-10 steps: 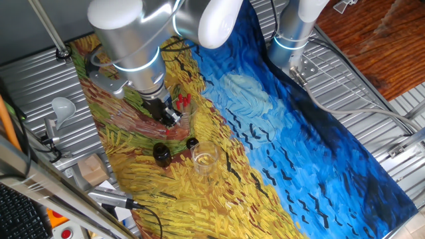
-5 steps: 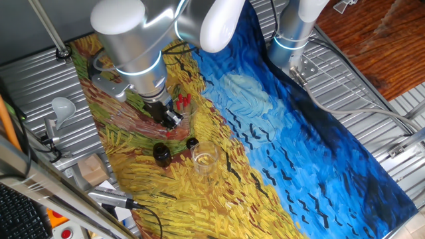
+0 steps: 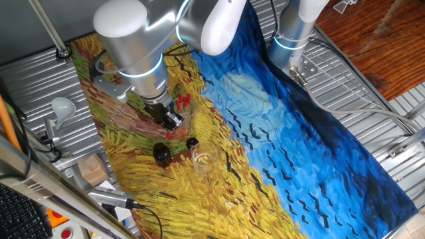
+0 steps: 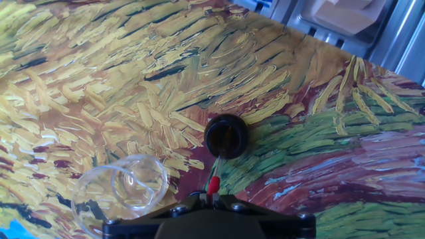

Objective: Transfer liquid using a dropper

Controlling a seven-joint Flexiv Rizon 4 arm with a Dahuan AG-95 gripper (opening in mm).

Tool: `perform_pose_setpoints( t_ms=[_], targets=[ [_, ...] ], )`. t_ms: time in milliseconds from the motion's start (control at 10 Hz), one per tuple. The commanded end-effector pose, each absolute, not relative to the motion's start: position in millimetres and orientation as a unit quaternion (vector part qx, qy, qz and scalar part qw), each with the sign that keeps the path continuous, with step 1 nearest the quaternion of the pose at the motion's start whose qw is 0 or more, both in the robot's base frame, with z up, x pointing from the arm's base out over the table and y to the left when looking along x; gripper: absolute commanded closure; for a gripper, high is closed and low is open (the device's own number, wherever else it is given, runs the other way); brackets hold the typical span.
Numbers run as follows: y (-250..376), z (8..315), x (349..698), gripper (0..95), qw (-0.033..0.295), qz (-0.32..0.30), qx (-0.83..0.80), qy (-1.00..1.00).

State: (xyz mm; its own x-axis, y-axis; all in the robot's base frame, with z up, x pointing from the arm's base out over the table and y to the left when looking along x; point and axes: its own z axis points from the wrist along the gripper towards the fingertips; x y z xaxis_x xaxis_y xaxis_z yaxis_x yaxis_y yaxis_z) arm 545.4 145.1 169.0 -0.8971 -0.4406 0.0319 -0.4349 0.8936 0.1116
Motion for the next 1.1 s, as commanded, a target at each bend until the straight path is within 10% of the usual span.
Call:
perform_pose_setpoints(
  t_ms=[100,1100],
  targets=[
    [144.9,167.7,545.6,95.0,0.027,-0.052,0.226,-0.972],
    [146.8,164.0,549.2,95.0,0.029,-0.051,0.229,-0.972]
  ],
)
